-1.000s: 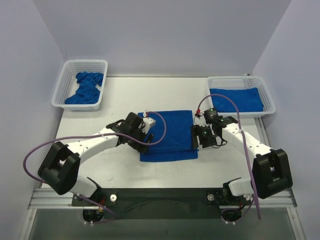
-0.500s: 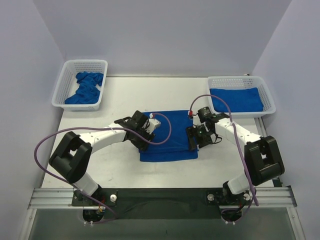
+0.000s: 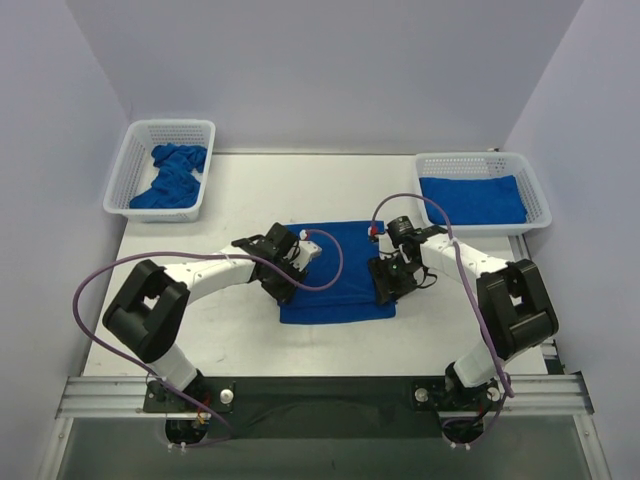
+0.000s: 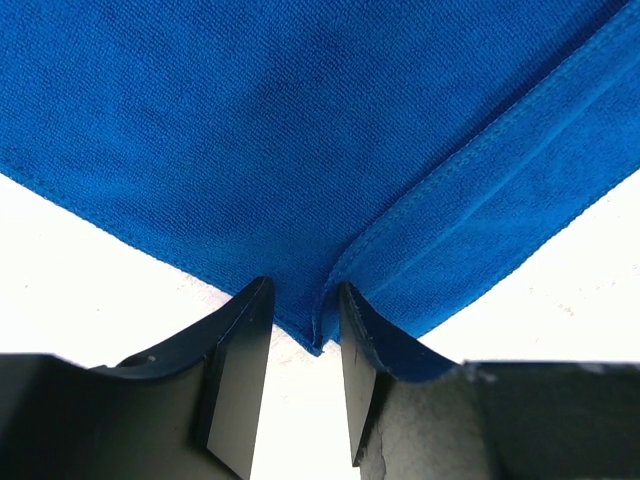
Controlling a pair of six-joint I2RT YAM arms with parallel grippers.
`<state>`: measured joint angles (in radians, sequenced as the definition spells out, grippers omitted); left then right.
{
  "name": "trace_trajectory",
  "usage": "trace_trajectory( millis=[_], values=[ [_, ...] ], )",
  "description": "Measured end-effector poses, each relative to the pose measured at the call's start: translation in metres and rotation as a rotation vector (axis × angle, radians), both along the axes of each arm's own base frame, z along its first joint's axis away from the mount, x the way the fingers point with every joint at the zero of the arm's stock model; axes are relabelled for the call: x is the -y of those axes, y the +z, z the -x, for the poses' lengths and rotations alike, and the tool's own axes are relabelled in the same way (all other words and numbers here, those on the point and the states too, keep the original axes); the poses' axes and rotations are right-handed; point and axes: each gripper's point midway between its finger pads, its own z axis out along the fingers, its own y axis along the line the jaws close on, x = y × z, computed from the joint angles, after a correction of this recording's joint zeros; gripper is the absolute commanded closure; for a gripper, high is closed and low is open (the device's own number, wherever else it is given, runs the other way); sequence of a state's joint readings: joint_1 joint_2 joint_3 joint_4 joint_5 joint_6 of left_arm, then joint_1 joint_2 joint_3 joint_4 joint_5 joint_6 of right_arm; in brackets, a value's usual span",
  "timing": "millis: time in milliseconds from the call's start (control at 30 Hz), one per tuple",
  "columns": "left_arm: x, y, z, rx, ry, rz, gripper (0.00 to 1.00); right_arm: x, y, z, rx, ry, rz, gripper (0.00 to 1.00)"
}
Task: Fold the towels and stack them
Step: Fold the towel
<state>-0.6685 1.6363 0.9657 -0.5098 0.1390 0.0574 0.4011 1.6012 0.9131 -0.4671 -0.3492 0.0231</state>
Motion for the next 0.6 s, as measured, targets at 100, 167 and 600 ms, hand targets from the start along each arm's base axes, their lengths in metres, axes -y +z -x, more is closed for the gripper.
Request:
trace_trajectory(
  millis=[100, 167, 600],
  values=[
    [0.0000, 0.0004, -0.0001, 0.000, -0.003, -0.001, 0.48, 0.0001, 0.0001, -0.0001, 0.001, 0.000, 0.000, 0.55],
    [-0.0001, 0.0003, 0.0004, -0.002, -0.005, -0.001, 0.43, 0.0000, 0.0001, -0.0002, 0.001, 0.000, 0.000, 0.55],
    [0.0022, 0.0005, 0.0054, -0.026, -0.012, 0.014, 0.91, 0.0010, -0.0002, -0.0006, 0.004, 0.002, 0.005, 0.80]
  ],
)
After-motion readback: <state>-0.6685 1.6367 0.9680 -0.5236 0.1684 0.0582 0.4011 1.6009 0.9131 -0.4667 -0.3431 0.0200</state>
